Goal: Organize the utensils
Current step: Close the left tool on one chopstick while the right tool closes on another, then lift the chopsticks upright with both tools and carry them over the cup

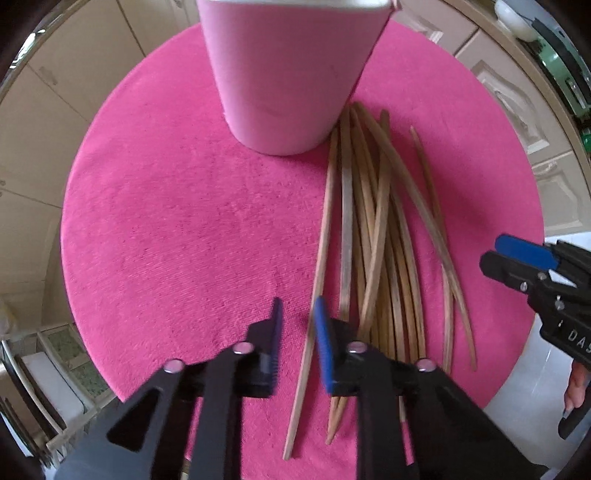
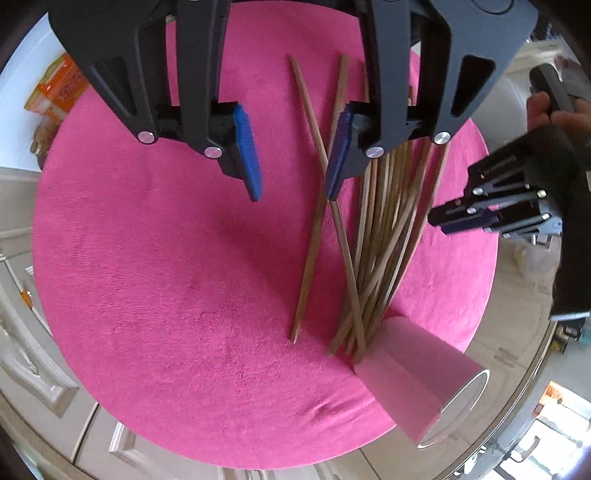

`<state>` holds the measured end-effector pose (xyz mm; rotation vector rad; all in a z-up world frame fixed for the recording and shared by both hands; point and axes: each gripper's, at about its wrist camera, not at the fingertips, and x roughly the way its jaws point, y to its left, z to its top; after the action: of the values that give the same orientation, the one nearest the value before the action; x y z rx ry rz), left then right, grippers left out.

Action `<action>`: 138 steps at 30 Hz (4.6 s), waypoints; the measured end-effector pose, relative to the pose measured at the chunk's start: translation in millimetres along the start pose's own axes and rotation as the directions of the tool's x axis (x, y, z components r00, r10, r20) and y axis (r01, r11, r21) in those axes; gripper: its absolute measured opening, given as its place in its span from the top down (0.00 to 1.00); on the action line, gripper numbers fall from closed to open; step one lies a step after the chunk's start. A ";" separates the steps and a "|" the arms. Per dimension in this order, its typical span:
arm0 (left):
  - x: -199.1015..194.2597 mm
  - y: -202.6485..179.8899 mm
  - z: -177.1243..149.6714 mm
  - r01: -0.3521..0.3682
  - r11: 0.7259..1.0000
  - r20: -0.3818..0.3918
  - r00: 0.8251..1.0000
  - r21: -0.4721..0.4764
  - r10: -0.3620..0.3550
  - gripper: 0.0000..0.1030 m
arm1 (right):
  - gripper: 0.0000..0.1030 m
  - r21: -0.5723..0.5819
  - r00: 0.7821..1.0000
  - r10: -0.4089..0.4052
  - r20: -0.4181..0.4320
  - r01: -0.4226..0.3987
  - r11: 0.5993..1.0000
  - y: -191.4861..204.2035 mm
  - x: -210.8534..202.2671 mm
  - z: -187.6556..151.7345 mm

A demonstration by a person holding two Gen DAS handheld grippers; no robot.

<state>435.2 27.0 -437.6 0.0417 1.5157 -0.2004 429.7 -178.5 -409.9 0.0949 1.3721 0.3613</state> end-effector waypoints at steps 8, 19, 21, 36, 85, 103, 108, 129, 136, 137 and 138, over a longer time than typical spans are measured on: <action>9.2 -5.9 14.6 0.026 0.999 -0.020 0.999 0.037 -0.025 0.90 | 0.66 0.033 1.000 -0.025 -0.014 0.025 0.999 5.6 13.7 9.8; 25.3 -17.3 23.9 0.062 0.998 -0.037 0.997 0.023 -0.061 0.92 | 0.72 0.038 0.997 -0.043 -0.057 0.045 0.998 20.8 30.0 30.0; 22.3 -4.2 16.9 0.070 0.997 -0.036 0.997 0.024 -0.069 0.93 | 0.74 0.032 0.997 -0.050 -0.058 0.052 0.998 22.6 30.2 33.8; 24.8 2.5 8.9 0.097 0.995 -0.031 0.995 -0.003 -0.097 0.93 | 0.80 0.143 0.989 0.021 -0.144 0.000 0.990 4.1 41.2 40.1; -20.5 -14.8 -39.6 0.188 0.982 0.200 0.962 0.016 -0.187 0.94 | 0.94 0.168 0.999 -0.011 0.048 0.003 0.986 -23.9 -1.9 38.5; -156.8 -21.8 21.6 0.223 0.975 0.752 0.641 0.012 -0.156 0.94 | 0.94 -0.015 0.951 0.099 0.293 -0.099 0.995 24.4 -101.9 101.8; -166.3 -9.2 39.8 0.240 0.970 0.809 0.577 -0.039 -0.110 0.94 | 0.94 -0.060 0.942 0.128 0.312 -0.115 0.992 32.9 -114.8 114.7; -162.5 27.0 84.3 0.229 0.961 0.907 0.419 -0.156 0.048 0.94 | 0.94 -0.244 0.933 0.185 0.308 -0.110 0.964 86.4 -148.5 163.2; -123.0 31.6 81.5 0.193 0.960 0.873 0.481 -0.202 0.087 0.94 | 0.94 -0.241 0.958 0.169 0.233 -0.111 0.964 90.9 -104.0 160.5; -117.5 31.6 78.6 0.191 0.960 0.866 0.492 -0.207 0.089 0.94 | 0.94 -0.241 0.961 0.165 0.223 -0.110 0.964 91.8 -98.4 160.4; -114.3 31.6 76.8 0.188 0.960 0.862 0.500 -0.208 0.089 0.94 | 0.94 -0.239 0.962 0.166 0.217 -0.112 0.964 92.5 -94.3 160.5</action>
<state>511.2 58.3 -322.7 -0.3023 0.4850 -0.0263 552.7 -97.4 -263.2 0.0453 1.0843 0.6033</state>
